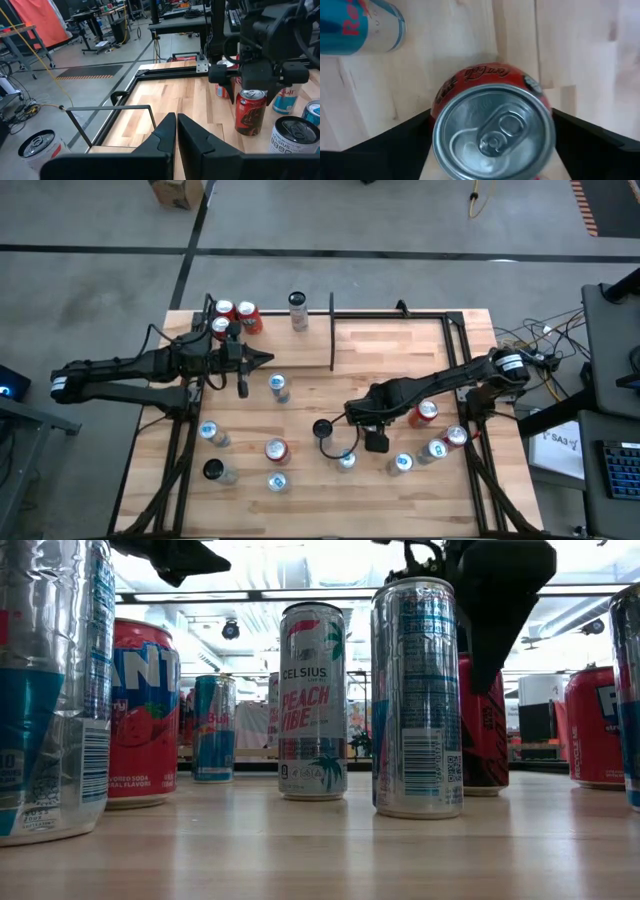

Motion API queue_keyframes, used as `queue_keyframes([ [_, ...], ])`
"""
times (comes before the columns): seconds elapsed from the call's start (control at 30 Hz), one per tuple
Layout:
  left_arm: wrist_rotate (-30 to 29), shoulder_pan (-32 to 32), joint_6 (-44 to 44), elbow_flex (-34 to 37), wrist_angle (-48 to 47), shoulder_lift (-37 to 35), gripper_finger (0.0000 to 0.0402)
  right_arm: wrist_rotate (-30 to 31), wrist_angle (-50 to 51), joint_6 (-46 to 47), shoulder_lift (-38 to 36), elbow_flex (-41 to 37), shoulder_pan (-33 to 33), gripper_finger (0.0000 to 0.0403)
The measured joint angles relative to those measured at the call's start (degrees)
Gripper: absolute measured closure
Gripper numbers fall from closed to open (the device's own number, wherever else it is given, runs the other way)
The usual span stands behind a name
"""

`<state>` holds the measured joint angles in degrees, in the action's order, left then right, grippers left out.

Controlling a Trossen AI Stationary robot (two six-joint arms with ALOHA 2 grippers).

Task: Place canned beverage on shelf
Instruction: Put the red and black soda can on the shelf aligned with the other red and black soda can

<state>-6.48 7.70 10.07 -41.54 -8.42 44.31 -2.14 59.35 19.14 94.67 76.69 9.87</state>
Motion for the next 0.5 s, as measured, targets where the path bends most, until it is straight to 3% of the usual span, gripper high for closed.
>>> queue_keyframes([
  [0.17, 0.0, 0.0, 0.0, 0.0, 0.1, 0.0, 0.0402, -0.9, 0.0, 0.4, 0.7, 0.0, -0.2, 0.0115],
  [0.5, 0.0, 0.0, 0.0, 0.0, 0.1, 0.0, 0.0402, 0.7, 4.5, 0.5, -0.7, 4.1, -0.4, 0.0115],
])
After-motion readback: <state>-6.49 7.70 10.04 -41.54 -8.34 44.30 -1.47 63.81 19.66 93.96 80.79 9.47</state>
